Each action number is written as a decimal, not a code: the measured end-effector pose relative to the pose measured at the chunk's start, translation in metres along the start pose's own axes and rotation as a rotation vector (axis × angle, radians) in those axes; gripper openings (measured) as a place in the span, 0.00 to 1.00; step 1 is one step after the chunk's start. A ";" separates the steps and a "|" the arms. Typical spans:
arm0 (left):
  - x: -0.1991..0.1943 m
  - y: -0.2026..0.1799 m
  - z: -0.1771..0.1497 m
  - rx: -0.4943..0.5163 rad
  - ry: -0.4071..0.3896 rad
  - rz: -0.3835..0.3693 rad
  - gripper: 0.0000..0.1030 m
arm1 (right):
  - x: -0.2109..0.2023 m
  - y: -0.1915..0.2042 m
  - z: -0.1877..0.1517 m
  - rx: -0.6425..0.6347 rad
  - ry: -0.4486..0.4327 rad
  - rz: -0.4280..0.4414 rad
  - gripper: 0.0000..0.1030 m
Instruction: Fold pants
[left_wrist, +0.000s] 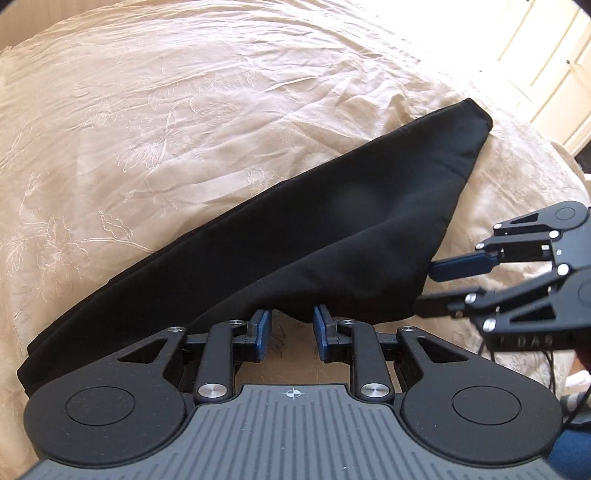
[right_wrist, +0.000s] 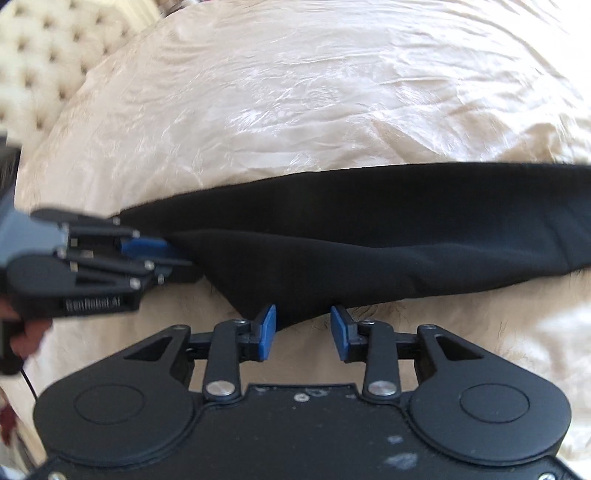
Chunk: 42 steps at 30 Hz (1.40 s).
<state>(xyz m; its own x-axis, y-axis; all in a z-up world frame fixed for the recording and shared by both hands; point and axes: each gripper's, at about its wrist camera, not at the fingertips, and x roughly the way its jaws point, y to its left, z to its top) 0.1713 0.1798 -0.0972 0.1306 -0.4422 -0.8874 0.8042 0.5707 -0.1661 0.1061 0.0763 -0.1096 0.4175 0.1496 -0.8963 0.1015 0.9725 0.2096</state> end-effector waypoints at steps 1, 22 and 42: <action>0.001 -0.001 0.000 0.006 0.003 0.003 0.23 | 0.004 0.008 -0.004 -0.057 0.005 -0.006 0.36; -0.014 0.032 0.010 -0.173 0.015 -0.139 0.24 | 0.007 0.029 0.020 -0.086 0.036 0.056 0.10; 0.017 0.060 -0.054 -0.288 0.110 0.184 0.38 | 0.040 -0.011 -0.034 0.225 0.332 0.152 0.10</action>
<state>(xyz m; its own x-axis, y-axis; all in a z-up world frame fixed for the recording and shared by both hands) 0.1901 0.2437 -0.1453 0.1821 -0.2452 -0.9522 0.5749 0.8122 -0.0993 0.0910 0.0780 -0.1612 0.1334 0.3731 -0.9181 0.2711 0.8774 0.3959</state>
